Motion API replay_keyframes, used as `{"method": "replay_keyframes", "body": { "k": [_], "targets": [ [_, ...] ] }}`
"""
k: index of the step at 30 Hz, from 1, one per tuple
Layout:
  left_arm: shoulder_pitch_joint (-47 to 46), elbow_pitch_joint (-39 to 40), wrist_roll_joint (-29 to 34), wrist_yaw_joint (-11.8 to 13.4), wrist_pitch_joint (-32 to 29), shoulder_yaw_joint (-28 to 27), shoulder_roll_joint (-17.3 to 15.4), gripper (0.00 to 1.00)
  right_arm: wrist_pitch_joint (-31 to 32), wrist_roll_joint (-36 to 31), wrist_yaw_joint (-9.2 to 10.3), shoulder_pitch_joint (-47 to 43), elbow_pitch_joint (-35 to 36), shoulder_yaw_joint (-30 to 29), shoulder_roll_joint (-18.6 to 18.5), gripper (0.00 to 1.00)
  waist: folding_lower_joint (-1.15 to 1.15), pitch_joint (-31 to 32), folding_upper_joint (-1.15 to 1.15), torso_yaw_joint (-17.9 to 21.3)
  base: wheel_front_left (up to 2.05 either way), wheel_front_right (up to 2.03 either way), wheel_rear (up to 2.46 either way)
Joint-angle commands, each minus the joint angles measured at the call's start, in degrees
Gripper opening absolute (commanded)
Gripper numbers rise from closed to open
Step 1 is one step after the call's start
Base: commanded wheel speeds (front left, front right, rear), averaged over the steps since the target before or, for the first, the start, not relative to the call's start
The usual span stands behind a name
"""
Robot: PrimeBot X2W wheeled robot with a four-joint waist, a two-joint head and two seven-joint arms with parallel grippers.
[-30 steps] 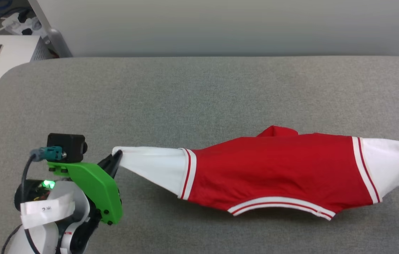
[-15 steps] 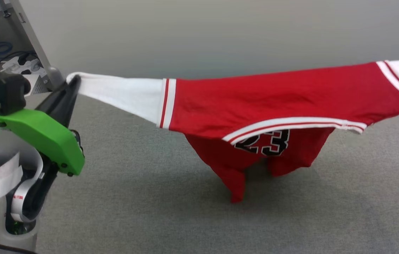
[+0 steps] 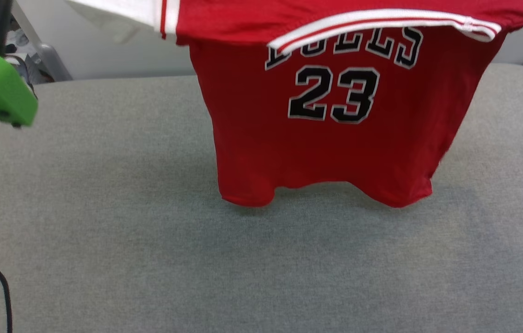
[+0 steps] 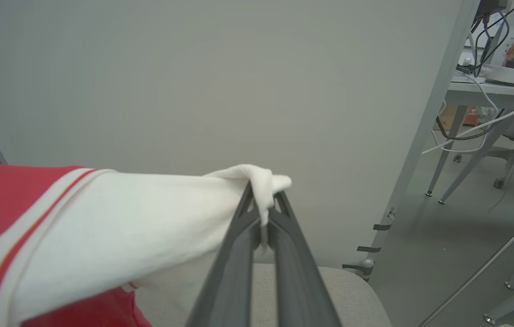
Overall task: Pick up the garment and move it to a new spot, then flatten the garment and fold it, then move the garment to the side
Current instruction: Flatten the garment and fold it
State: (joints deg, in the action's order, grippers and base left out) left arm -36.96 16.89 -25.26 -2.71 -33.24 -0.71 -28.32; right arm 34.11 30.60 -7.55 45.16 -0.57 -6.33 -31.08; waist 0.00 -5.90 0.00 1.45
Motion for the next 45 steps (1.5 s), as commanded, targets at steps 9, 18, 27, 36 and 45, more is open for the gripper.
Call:
{"method": "replay_keyframes", "body": {
  "k": [9, 18, 27, 36, 45],
  "targets": [
    [-20.94, -10.78, 0.8, -3.08, 3.77, 1.54, -4.48, 0.0, -4.83, -3.21, 0.06, 19.32, -8.18, 5.1, -0.22, 0.0, 0.0, -16.71, 0.0, 1.04, 0.0, 0.0, 0.0],
    [-42.07, -25.73, 3.77, -4.3, 11.59, 6.69, -5.16, 0.0, -14.39, -8.35, 0.06, 37.08, -20.43, 8.79, 2.73, 0.0, 0.0, -28.37, 0.0, 1.25, 0.0, 0.0, 0.0],
    [-57.08, -42.51, 7.04, -4.5, 23.17, 10.45, -2.13, 0.0, -25.0, -13.39, 0.06, 50.3, -34.62, 9.31, 6.86, 0.0, 0.0, -34.46, 0.0, 1.08, 0.0, 0.0, 0.0],
    [-53.93, -53.68, 5.03, -4.6, 33.22, 11.33, 1.83, 0.0, -30.95, -12.66, 0.06, 48.16, -43.37, 11.45, 9.03, 0.0, 0.0, -34.57, 0.0, -0.5, 0.0, 0.0, 0.0],
    [-39.27, -59.06, 1.27, -4.7, 39.41, 12.23, 4.38, 0.0, -31.49, -7.96, 0.06, 36.12, -44.63, 17.88, 7.54, 0.0, 0.0, -28.62, 0.0, -1.56, 0.0, 0.0, 0.0]
  ]
}}
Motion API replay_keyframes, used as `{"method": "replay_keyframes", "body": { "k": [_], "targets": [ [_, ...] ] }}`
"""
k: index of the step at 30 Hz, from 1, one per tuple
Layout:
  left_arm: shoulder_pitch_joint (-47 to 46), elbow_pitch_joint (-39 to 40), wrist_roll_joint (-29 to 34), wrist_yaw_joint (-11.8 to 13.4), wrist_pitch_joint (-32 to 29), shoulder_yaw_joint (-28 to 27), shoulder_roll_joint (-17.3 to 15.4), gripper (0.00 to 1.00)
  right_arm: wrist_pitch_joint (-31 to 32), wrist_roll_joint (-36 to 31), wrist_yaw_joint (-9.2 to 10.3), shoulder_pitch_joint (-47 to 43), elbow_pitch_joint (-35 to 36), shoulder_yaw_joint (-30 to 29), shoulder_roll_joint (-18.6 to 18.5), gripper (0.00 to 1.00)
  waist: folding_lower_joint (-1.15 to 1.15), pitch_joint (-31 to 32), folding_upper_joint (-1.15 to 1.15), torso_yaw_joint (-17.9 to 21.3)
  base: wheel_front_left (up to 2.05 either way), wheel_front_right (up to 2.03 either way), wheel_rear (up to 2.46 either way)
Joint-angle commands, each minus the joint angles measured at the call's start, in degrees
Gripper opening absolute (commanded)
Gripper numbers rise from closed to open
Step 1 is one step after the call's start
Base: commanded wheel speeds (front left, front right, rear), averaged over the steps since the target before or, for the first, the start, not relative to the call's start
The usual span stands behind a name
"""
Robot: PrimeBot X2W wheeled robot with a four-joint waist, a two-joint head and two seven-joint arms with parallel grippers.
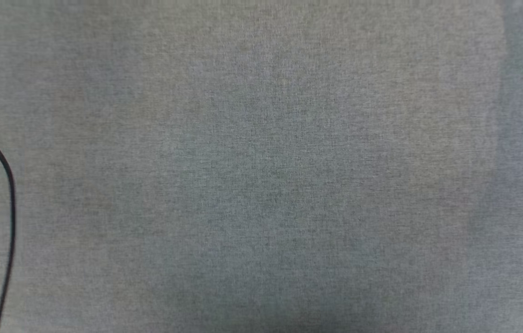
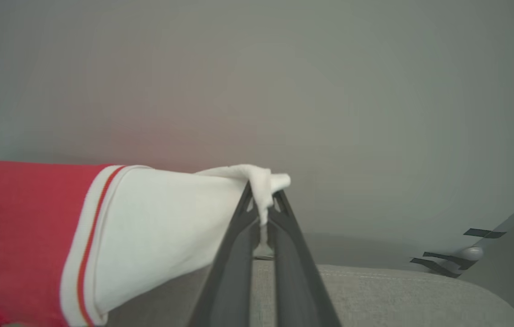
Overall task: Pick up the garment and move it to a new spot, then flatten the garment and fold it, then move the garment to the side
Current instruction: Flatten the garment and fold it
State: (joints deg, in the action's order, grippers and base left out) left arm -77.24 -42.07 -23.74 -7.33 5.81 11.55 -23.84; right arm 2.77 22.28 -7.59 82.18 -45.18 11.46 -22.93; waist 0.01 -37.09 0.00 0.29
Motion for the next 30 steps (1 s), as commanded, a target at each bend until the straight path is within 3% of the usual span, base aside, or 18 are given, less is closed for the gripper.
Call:
{"method": "replay_keyframes", "body": {
  "k": [1, 11, 24, 30],
  "targets": [
    [2.74, -0.36, -0.7, -0.08, 0.7, 0.02, -0.01, 0.0, -0.01, 0.96, 0.1, -2.46, 0.0, 0.61, -0.85, 0.0, -0.01, 3.5, 0.0, -0.46, 0.0, 0.0, 0.0],
    [23.91, 0.41, -6.16, -0.14, 1.34, 1.69, 1.64, 0.0, 4.84, 8.66, 0.1, -22.88, 2.22, 4.79, -5.18, 0.0, -0.01, 16.44, 0.0, -1.83, 0.0, 0.0, 0.0],
    [49.48, 8.74, -12.16, 0.02, -6.79, 2.75, 0.47, 0.0, 10.53, 14.84, 0.1, -46.44, 7.28, 3.62, -8.84, 0.0, -0.01, 28.38, 0.0, -2.94, 0.0, 0.0, 0.0],
    [59.09, 16.1, -13.84, 2.11, -10.92, 3.39, 0.21, 0.0, 13.53, 16.28, 0.1, -56.47, 12.23, 0.68, -10.12, 0.0, -0.01, 31.78, 0.0, -3.05, 0.0, 0.0, 0.0]
  ]
}}
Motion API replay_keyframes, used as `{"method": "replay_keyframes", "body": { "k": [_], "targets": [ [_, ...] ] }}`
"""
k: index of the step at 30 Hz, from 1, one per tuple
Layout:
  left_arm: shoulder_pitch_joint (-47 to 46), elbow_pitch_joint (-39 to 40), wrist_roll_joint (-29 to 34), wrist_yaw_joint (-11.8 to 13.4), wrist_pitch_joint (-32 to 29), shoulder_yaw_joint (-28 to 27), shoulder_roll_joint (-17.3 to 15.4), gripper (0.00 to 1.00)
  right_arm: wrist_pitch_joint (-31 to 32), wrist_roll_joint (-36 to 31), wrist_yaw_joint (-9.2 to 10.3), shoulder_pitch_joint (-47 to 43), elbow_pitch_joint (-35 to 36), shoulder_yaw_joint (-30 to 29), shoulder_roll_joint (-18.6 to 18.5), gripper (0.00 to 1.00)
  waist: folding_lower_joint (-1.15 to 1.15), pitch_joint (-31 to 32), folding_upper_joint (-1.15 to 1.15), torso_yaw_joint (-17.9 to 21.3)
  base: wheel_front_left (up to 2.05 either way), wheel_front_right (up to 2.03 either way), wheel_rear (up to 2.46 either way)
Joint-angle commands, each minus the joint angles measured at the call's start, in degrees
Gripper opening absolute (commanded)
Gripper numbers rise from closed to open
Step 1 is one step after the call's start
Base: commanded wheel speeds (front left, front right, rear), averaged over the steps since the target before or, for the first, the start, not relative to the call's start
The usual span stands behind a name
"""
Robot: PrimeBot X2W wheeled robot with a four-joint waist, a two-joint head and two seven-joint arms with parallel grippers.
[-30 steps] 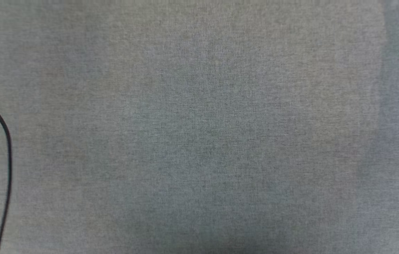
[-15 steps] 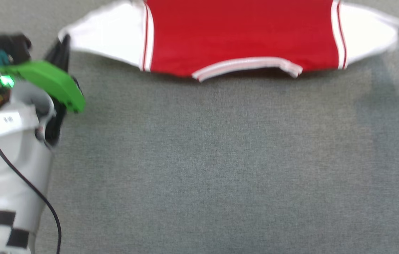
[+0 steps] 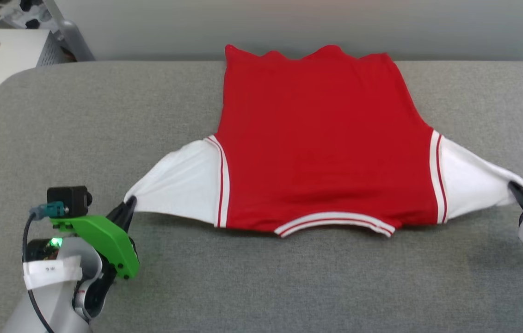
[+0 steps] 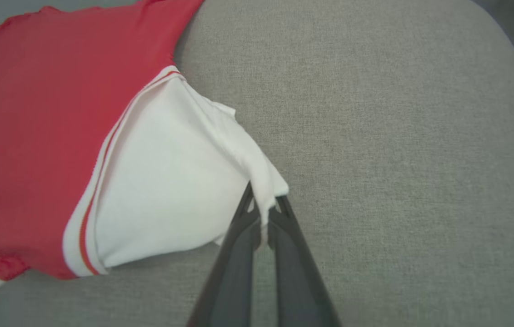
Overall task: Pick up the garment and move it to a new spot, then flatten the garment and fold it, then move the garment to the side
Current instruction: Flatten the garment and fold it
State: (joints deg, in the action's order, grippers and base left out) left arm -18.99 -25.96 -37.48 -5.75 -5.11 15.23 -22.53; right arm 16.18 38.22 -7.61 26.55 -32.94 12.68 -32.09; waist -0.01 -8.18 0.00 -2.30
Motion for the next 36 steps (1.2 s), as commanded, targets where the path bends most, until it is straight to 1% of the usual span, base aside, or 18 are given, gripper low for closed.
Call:
{"method": "replay_keyframes", "body": {
  "k": [1, 5, 9, 13, 17, 19, 22, 25, 28, 29, 30, 33, 36],
  "targets": [
    [2.34, 1.42, -0.38, 1.09, -0.63, -0.33, -1.22, 0.0, 0.91, 0.67, 0.12, -2.56, 1.04, -1.29, -0.83, 0.0, 0.01, 3.45, 0.0, -0.34, 0.0, 0.0, 0.0],
    [7.85, 6.78, -1.98, 2.86, -3.42, -0.68, -1.81, 0.0, 4.15, 1.22, 0.12, -8.7, 5.31, -4.21, -0.42, 0.0, 0.01, 5.21, 0.0, 0.04, 0.0, 0.0, 0.0],
    [13.07, 12.69, -3.12, 4.93, -6.14, -1.0, -2.76, 0.0, 7.24, -0.31, 0.12, -14.6, 9.61, -7.42, -0.34, 0.0, 0.01, 6.36, 0.0, 0.4, 0.0, 0.0, 0.0],
    [18.77, 18.44, -4.02, 7.11, -8.86, -1.34, -4.14, 0.0, 10.9, -0.73, 0.12, -19.91, 14.05, -11.13, 1.3, 0.0, 0.01, 6.75, 0.0, 0.9, 0.0, 0.0, 0.0],
    [23.92, 23.63, -5.54, 8.67, -12.32, -1.04, -4.97, 0.0, 15.43, -1.1, 0.12, -25.44, 18.46, -14.32, 2.92, 0.0, 0.01, 7.08, 0.0, 1.02, 0.0, 0.0, 0.0],
    [25.42, 26.15, -5.51, 9.15, -13.72, -0.3, -5.32, 0.0, 17.18, -1.52, 0.12, -27.7, 20.56, -16.25, 3.56, 0.0, 0.01, 6.91, 0.0, 0.95, 0.0, 0.0, 0.0],
    [26.13, 29.08, -5.87, 9.69, -15.57, 0.83, -4.98, 0.0, 19.57, -2.4, 0.12, -29.91, 23.45, -18.71, 4.76, 0.0, 0.01, 6.55, 0.0, 0.85, 0.0, 0.0, 0.0],
    [25.9, 30.97, -6.07, 9.79, -17.16, 1.92, -4.75, 0.0, 21.54, -3.29, 0.12, -30.81, 25.94, -19.92, 5.72, 0.0, 0.01, 6.01, 0.0, 0.82, 0.0, 0.0, 0.0],
    [25.01, 32.56, -6.5, 9.37, -19.27, 3.07, -4.86, 0.0, 23.01, -4.6, 0.12, -30.95, 28.45, -20.26, 5.91, 0.0, 0.01, 4.8, 0.0, 0.52, 0.0, 0.0, 0.0],
    [24.55, 33.02, -6.41, 9.39, -19.63, 3.17, -4.99, 0.0, 23.15, -5.16, 0.12, -30.76, 29.15, -20.34, 5.83, 0.35, 0.01, 4.26, 0.0, 0.44, 0.0, 0.0, 0.0],
    [23.94, 33.6, -6.2, 9.39, -20.18, 3.39, -5.22, 0.0, 23.2, -5.77, 0.12, -30.42, 29.94, -20.51, 5.79, 1.0, 0.01, 3.47, 0.0, 0.29, 0.0, 0.0, 0.0],
    [22.75, 35.66, -5.52, 9.27, -22.25, 4.55, -5.98, 0.0, 24.71, -5.54, 0.12, -29.21, 32.09, -19.92, 5.33, 1.0, 0.01, 1.21, 0.0, -0.24, 0.0, 0.0, 0.0],
    [21.44, 39.36, -2.34, 9.83, -24.12, 5.89, -7.96, 0.0, 27.09, -2.69, 0.12, -26.33, 34.86, -21.0, 5.99, 1.0, 0.01, -1.98, 0.0, -0.96, 0.0, 0.0, 0.0]
  ]
}}
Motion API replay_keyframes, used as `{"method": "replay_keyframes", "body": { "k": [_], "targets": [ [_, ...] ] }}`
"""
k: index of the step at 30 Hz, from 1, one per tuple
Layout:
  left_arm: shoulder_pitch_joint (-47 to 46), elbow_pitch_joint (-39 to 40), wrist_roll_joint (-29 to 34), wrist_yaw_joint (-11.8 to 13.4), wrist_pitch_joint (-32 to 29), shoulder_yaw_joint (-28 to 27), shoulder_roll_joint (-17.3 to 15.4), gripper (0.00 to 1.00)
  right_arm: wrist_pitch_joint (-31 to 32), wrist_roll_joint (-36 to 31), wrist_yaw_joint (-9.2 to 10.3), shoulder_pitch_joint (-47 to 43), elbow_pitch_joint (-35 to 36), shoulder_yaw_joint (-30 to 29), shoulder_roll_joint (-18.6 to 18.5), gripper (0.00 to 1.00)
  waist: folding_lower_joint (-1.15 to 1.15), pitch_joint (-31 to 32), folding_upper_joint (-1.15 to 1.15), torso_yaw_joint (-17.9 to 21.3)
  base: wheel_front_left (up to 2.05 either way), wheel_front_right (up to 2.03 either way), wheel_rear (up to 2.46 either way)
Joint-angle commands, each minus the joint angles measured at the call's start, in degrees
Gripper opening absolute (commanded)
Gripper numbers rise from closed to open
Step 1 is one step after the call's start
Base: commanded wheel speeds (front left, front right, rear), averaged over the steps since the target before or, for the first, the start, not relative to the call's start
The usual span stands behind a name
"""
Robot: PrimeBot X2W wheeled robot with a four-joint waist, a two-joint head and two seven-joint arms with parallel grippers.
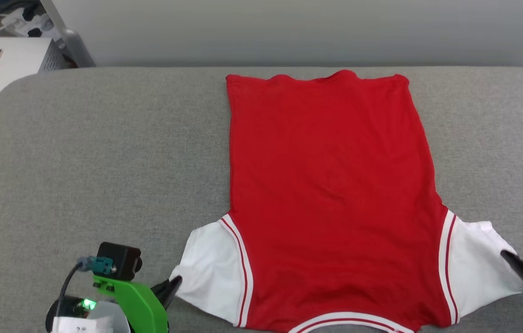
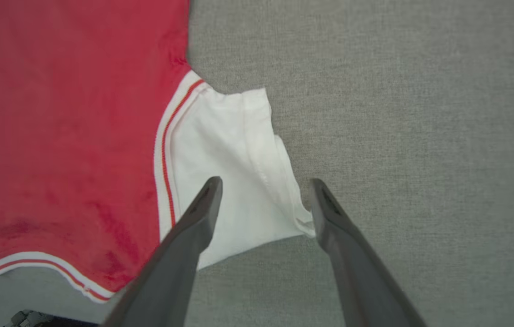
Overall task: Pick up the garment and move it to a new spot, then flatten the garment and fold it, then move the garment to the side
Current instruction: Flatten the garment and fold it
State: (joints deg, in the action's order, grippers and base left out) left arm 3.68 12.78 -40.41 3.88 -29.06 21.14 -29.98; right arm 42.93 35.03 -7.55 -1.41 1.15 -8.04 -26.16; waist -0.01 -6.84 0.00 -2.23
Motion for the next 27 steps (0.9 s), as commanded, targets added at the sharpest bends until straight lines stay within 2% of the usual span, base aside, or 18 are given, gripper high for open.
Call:
{"method": "replay_keyframes", "body": {
  "k": [1, 6, 11, 19, 22, 27],
  "targets": [
    [-1.49, 1.85, 0.95, 0.58, -0.53, 0.11, -0.54, 0.0, 1.22, 0.97, 0.06, 2.78, 1.69, -0.64, 0.05, 1.0, 0.01, -4.31, 0.0, -1.27, 0.0, 0.0, 0.0],
    [-3.15, 8.13, 2.5, 1.43, -3.59, 1.45, -1.39, 0.0, 7.09, 1.41, 0.06, 11.29, 5.68, -1.79, -1.72, 1.0, 0.01, -10.78, 0.0, -3.47, 0.0, 0.0, 0.0],
    [-4.83, 11.73, 4.06, 1.99, -5.28, 2.67, -1.48, 0.0, 13.85, 2.21, 0.06, 22.93, 5.15, -1.26, -3.22, 1.0, 0.01, -16.87, 0.0, -5.84, 0.0, 0.0, 0.0],
    [-9.53, 12.75, 5.64, -0.01, -3.77, 4.69, 0.46, 0.0, 24.69, -1.58, 0.06, 45.0, -4.45, -0.71, -5.09, 1.0, 0.01, -25.86, 0.0, -11.54, 0.0, 0.0, 0.0],
    [-10.77, 12.47, 5.68, -0.53, -2.96, 5.16, 1.45, 0.0, 26.41, -4.51, 0.06, 52.57, -8.79, -0.29, -5.91, 1.0, 0.01, -28.29, 0.0, -13.36, 0.0, 0.0, 0.0],
    [-11.94, 11.45, 4.34, -1.68, -1.8, 5.82, 3.11, 0.0, 27.12, -8.66, 0.06, 62.09, -16.7, 0.39, -5.1, 1.0, 0.01, -31.14, 0.0, -15.86, 0.0, 0.0, 0.0]
  ]
}}
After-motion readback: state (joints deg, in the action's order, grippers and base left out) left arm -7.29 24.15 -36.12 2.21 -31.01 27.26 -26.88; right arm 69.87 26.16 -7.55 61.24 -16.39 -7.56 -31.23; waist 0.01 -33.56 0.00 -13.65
